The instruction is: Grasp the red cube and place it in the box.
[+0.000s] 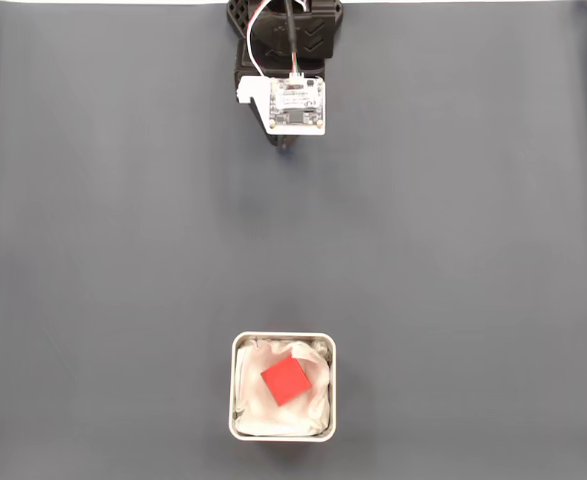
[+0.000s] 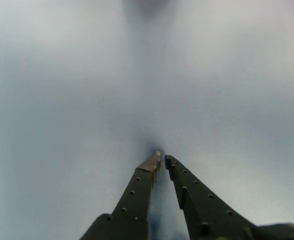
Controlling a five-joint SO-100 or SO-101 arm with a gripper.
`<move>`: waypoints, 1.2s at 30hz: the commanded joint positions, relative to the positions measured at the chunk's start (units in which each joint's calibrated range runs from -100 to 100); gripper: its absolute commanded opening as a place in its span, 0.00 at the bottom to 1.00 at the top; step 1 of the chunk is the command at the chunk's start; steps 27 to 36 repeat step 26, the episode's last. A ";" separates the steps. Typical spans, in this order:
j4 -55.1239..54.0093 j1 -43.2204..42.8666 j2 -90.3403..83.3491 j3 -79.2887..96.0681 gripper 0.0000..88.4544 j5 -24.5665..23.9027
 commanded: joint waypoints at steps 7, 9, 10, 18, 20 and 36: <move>1.36 0.18 0.00 0.45 0.00 -1.47; 1.36 0.11 0.00 0.45 0.00 -1.12; 1.36 0.04 0.00 0.45 0.00 -1.12; 1.36 0.04 0.00 0.45 0.00 -1.07; 1.36 0.04 0.00 0.45 0.00 -1.07; 1.36 0.04 0.00 0.45 0.00 -1.07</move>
